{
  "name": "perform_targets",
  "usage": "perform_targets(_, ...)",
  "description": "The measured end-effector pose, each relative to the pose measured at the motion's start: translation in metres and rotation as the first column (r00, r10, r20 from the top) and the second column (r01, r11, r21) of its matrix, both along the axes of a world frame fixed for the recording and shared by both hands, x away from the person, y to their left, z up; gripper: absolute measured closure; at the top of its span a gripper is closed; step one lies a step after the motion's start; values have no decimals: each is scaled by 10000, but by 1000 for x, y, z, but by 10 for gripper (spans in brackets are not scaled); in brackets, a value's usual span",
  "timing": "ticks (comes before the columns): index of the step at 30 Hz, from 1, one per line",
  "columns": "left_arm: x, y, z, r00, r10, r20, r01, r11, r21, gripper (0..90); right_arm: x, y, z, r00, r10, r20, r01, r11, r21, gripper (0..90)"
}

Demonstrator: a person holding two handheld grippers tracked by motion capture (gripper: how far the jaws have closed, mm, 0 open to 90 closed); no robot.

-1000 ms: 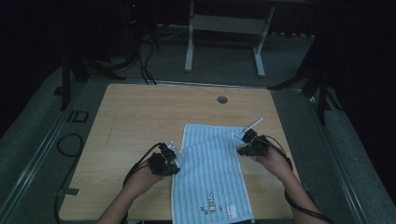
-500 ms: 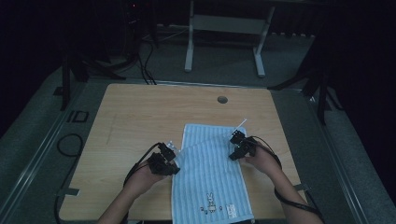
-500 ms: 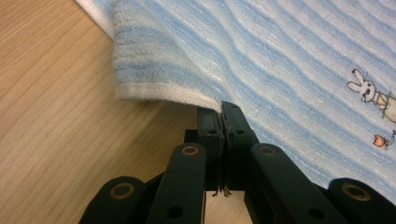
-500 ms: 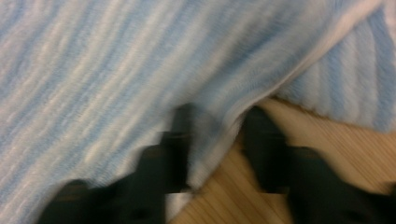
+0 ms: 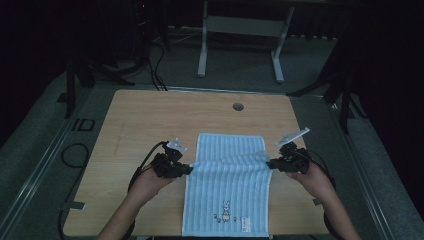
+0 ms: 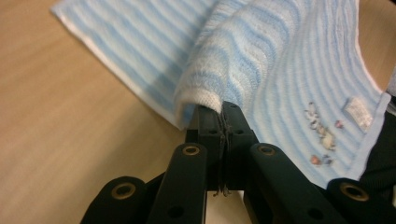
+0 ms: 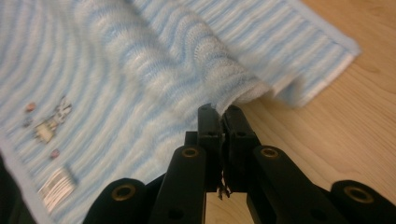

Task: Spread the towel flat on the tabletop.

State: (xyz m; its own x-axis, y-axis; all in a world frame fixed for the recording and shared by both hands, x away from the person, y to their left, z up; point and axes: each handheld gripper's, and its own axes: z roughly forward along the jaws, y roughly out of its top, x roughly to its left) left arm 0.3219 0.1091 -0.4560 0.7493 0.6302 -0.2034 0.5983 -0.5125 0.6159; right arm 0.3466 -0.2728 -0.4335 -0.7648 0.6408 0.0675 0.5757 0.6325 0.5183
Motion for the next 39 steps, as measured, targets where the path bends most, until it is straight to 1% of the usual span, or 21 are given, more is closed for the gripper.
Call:
perform_targets(1, 7, -4, 1, 9999, 119, 8, -119, 9999, -114, 880, 3, -2, 0, 9999, -112, 24, 112, 9999, -63, 870)
perform_targets(4, 17, -11, -1, 9999, 142, 65, -142, 9999, 41, 879, 12, -3, -3, 9990, -449, 47, 451, 9985, -318, 870)
perform_targets(5, 32, -20, -9, 9992, 396, -79, -395, 9991, 121, 878, 29, -1, -13, 9966, -814, -90, 808, 9952, -555, 868)
perform_targets(7, 43, -25, -19, 9972, 739, -131, -734, 9967, 349, 878, 44, 0, -24, 9927, -1191, -202, 1172, 9902, -759, 866)
perform_targets(9, 54, -31, -31, 9949, 972, -258, -949, 9925, 775, 877, 60, 0, -36, 9869, -1576, -357, 1542, 9844, -847, 865)
perform_targets(13, 72, -36, -52, 9892, 1286, -705, -1183, 9839, 1340, 877, 82, 10, -60, 9780, -1921, -817, 1792, 9732, -1440, 866)
perform_targets(14, 72, -36, -52, 9892, 1286, -705, -1183, 9839, 1340, 877, 82, 10, -60, 9780, -1921, -817, 1792, 9732, -1440, 866)
perform_targets(16, 81, -36, -65, 9847, 1420, -1014, -1247, 9791, 1608, 877, 89, 16, -70, 9770, -1922, -921, 1735, 9682, -1802, 866)
perform_targets(17, 81, -36, -65, 9847, 1420, -1014, -1247, 9791, 1608, 877, 95, 21, -78, 9742, -2017, -1011, 1780, 9625, -2048, 866)
perform_targets(18, 84, -36, -71, 9825, 1529, -1061, -1335, 9762, 1707, 877, 98, 22, -81, 9718, -2072, -1127, 1811, 9616, -2064, 866)
perform_targets(19, 85, -35, -74, 9820, 1527, -1116, -1338, 9779, 1603, 876, 99, 23, -82, 9721, -2037, -1162, 1769, 9623, -2067, 866)
perform_targets(21, 86, -34, -73, 9804, 1683, -1026, -1505, 9753, 1614, 872, 103, 25, -84, 9694, -2154, -1178, 1886, 9605, -2044, 862)
perform_targets(23, 86, -33, -71, 9773, 1821, -1085, -1619, 9717, 1722, 801, 106, 25, -83, 9691, -2211, -1092, 1960, 9593, -2032, 790)
perform_targets(24, 84, -31, -69, 9777, 1813, -1063, -1614, 9717, 1725, 734, 107, 25, -81, 9646, -2427, -1028, 2182, 9540, -2055, 750)
perform_targets(26, 75, -26, -61, 9827, 1662, -823, -1511, 9748, 1643, 670, 103, 23, -75, 9664, -2383, -961, 2191, 9597, -1760, 688)
perform_targets(29, 53, -16, -45, 9887, 1436, -439, -1383, 9847, 1061, 644, 86, 20, -60, 9755, -2141, -498, 2055, 9687, -1391, 638)
perform_targets(31, 40, -15, -38, 9925, 1168, -357, -1142, 9912, 666, 644, 74, 20, -52, 9810, -1881, -479, 1821, 9773, -1085, 639)
perform_targets(33, 31, -20, -35, 9955, 881, -347, -865, 9952, 452, 644, 63, 23, -47, 9878, -1516, -345, 1475, 9840, -1001, 639)
perform_targets(36, 23, -33, -39, 9980, 494, -391, -471, 9972, 587, 627, 46, 28, -50, 9919, -1178, -465, 1139, 9904, -786, 644)
perform_targets(37, 23, -38, -44, 9976, 356, -592, -318, 9974, 640, 629, 44, 30, -53, 9928, -1094, -496, 1044, 9900, -950, 644)
perform_targets(39, 23, -41, -47, 9975, 300, -635, -253, 9970, 728, 652, 42, 33, -62, 9933, -1021, -545, 942, 9869, -1307, 644)
